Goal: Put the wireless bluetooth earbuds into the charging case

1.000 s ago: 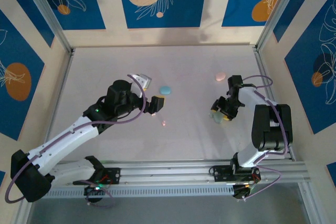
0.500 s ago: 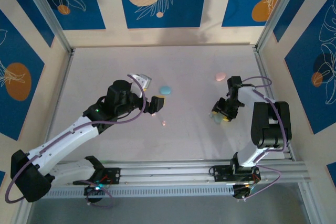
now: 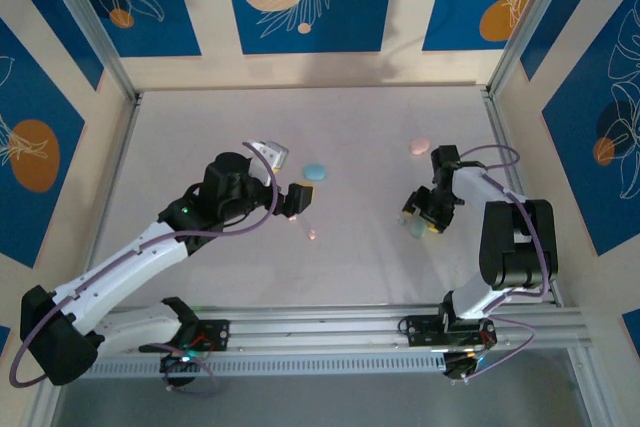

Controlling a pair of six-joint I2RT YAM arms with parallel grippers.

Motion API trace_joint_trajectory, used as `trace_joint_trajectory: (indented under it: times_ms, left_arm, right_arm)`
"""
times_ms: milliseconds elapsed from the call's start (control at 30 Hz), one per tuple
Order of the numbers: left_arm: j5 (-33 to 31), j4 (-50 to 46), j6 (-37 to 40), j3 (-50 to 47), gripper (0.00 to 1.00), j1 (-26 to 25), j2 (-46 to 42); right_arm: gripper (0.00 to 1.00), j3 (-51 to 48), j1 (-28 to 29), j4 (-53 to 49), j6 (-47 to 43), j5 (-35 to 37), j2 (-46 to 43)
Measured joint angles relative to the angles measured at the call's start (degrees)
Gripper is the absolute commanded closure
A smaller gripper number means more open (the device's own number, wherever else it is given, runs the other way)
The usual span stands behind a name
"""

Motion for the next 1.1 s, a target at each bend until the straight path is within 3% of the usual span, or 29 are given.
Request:
trace_joint_trajectory:
  times_ms: [1100]
  left_arm:
    - [0.17, 0.02, -0.02, 0.11, 0.00, 0.00, 0.98]
  right_arm:
    - [0.60, -2.21, 3.26, -0.42, 1.42, 3.13, -0.63]
